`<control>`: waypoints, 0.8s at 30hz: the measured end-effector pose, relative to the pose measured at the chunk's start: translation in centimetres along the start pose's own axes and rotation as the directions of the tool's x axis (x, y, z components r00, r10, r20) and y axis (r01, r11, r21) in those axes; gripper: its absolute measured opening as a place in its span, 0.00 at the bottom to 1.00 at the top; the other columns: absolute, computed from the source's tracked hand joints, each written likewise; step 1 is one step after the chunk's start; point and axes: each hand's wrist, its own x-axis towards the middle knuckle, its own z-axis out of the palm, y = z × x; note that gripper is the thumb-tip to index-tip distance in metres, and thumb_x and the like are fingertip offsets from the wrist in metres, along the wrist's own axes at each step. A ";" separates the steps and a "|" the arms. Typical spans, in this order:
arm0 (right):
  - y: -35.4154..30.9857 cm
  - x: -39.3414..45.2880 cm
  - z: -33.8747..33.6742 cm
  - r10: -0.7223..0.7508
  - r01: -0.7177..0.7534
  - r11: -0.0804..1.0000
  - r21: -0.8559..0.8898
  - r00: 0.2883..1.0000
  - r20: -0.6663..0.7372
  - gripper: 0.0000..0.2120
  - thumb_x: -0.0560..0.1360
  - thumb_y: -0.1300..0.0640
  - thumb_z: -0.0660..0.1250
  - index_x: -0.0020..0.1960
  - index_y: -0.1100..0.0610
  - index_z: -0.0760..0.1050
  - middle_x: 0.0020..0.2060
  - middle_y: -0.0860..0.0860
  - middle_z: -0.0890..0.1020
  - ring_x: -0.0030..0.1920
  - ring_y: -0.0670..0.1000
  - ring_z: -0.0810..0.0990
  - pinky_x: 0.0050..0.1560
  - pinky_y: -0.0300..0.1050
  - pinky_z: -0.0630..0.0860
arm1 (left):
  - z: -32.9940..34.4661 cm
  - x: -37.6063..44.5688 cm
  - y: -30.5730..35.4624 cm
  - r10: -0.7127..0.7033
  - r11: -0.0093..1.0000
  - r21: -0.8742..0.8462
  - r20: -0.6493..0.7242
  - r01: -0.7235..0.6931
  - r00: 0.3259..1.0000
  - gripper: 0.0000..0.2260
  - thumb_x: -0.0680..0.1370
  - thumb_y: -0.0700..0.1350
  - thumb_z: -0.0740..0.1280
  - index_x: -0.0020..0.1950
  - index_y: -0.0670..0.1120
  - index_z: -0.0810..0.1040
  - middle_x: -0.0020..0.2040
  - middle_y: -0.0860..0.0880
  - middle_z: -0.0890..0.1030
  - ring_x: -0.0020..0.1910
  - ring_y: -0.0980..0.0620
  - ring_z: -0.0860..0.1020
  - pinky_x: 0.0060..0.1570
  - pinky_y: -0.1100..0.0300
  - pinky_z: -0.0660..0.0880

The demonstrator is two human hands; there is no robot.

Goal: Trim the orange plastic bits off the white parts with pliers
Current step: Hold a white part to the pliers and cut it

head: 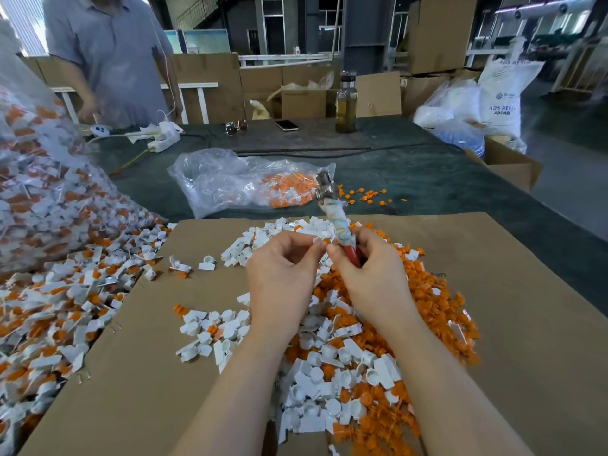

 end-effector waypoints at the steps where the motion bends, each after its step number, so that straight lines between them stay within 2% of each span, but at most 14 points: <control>1: 0.0 0.0 0.0 -0.005 0.005 1.000 -0.011 1.000 -0.010 0.07 0.77 0.50 0.69 0.53 0.49 0.76 0.40 0.40 0.80 0.43 0.35 0.78 0.38 0.25 0.70 | 0.0 0.0 0.0 0.002 1.000 0.000 0.002 -0.002 1.000 0.08 0.73 0.46 0.77 0.37 0.56 0.81 0.34 0.61 0.83 0.33 0.65 0.79 0.33 0.73 0.72; 5: 0.2 0.1 0.1 -0.005 0.004 1.000 -0.030 1.000 -0.024 0.05 0.76 0.50 0.69 0.51 0.47 0.75 0.39 0.39 0.79 0.43 0.34 0.77 0.38 0.25 0.71 | 0.1 -0.1 0.1 0.003 1.000 0.003 0.011 -0.003 1.000 0.09 0.73 0.46 0.77 0.37 0.57 0.81 0.34 0.62 0.83 0.34 0.64 0.80 0.34 0.73 0.73; 9: 0.2 0.1 0.2 -0.008 0.008 1.000 -0.004 0.999 -0.032 0.05 0.77 0.51 0.68 0.51 0.51 0.77 0.36 0.41 0.79 0.38 0.36 0.77 0.34 0.26 0.69 | 0.0 -0.1 0.0 0.012 1.000 0.005 0.005 -0.012 1.000 0.09 0.72 0.47 0.77 0.36 0.58 0.81 0.34 0.61 0.83 0.33 0.63 0.80 0.34 0.72 0.74; 13: 0.1 0.0 0.1 0.006 -0.005 1.000 0.021 1.000 -0.022 0.04 0.77 0.51 0.68 0.50 0.50 0.77 0.37 0.42 0.80 0.39 0.37 0.78 0.36 0.27 0.71 | 0.0 -0.1 -0.1 0.038 0.999 0.004 0.015 -0.038 0.999 0.09 0.72 0.47 0.77 0.36 0.58 0.81 0.34 0.61 0.83 0.34 0.62 0.80 0.35 0.71 0.74; 16: 0.0 0.0 0.1 0.015 -0.014 0.999 0.041 1.000 -0.016 0.02 0.77 0.51 0.68 0.46 0.48 0.76 0.33 0.42 0.78 0.35 0.37 0.77 0.33 0.28 0.70 | 0.0 -0.1 -0.1 0.049 0.999 0.005 0.022 -0.049 0.999 0.09 0.73 0.46 0.77 0.37 0.57 0.81 0.35 0.61 0.83 0.34 0.63 0.80 0.36 0.71 0.75; 19: 0.1 0.0 0.0 0.059 -0.062 0.997 0.047 0.996 0.062 0.04 0.78 0.50 0.67 0.51 0.48 0.77 0.39 0.43 0.80 0.40 0.38 0.78 0.36 0.30 0.73 | -0.1 0.0 -0.1 0.025 0.999 -0.039 0.028 -0.024 0.999 0.08 0.74 0.43 0.76 0.39 0.55 0.82 0.36 0.58 0.84 0.36 0.61 0.81 0.39 0.69 0.77; 22: 0.3 0.1 -0.8 0.127 -0.139 0.989 0.047 0.971 0.203 0.09 0.77 0.50 0.68 0.56 0.49 0.75 0.46 0.44 0.81 0.46 0.41 0.79 0.47 0.38 0.76 | -0.7 0.4 0.0 -0.040 0.978 -0.205 0.027 0.045 0.999 0.05 0.75 0.40 0.74 0.41 0.49 0.83 0.37 0.52 0.86 0.38 0.55 0.84 0.41 0.65 0.79; 24: 0.4 0.1 -1.4 0.161 -0.166 0.986 -0.008 0.942 0.295 0.11 0.76 0.49 0.69 0.57 0.49 0.74 0.48 0.44 0.80 0.48 0.43 0.79 0.48 0.41 0.75 | -1.3 0.8 -0.1 -0.091 0.939 -0.331 0.027 0.094 0.996 0.03 0.75 0.39 0.73 0.43 0.45 0.83 0.37 0.50 0.86 0.38 0.54 0.85 0.40 0.66 0.79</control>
